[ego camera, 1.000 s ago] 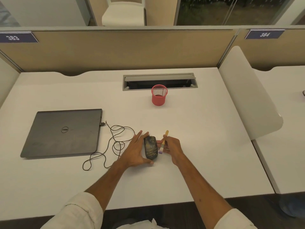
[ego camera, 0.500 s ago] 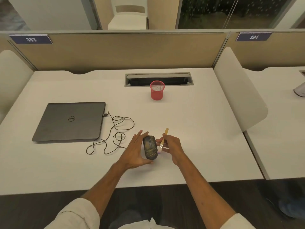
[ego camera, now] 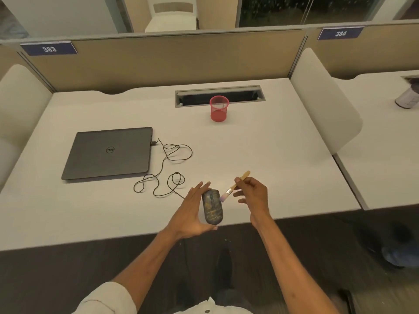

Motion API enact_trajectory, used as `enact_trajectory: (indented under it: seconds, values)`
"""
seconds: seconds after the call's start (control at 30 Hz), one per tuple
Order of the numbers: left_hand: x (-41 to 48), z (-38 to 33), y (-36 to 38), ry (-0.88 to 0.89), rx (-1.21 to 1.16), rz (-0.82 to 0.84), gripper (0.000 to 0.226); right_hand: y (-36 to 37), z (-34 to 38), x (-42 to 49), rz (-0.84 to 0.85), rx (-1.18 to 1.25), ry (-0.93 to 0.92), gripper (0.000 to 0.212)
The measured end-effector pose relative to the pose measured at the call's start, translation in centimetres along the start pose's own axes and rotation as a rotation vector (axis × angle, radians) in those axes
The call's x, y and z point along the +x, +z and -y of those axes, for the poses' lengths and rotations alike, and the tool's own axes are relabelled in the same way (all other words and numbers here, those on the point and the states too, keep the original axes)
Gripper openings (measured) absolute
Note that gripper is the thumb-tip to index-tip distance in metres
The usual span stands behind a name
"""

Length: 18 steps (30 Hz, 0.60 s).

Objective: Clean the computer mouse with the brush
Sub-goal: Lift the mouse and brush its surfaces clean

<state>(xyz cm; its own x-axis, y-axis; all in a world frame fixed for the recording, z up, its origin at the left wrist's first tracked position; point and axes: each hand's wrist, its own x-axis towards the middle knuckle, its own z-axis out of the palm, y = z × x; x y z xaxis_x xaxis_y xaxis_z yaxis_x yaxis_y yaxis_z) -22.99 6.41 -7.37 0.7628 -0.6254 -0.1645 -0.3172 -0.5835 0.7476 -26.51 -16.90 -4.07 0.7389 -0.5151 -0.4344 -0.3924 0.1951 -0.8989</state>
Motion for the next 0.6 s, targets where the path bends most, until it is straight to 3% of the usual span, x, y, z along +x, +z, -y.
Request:
enact_trajectory:
  seconds: [0.3, 0.6]
  values:
    - [-5.6, 1.5, 0.1, 0.066, 0.003, 0.101, 0.131, 2.1, -3.3, -7.4, -0.162, 0.047, 0.009, 0.016]
    - [-8.4, 1.3, 0.4, 0.096, 0.017, 0.125, 0.133, 1.2, -4.4, -11.1, -0.252, -0.064, -0.149, 0.011]
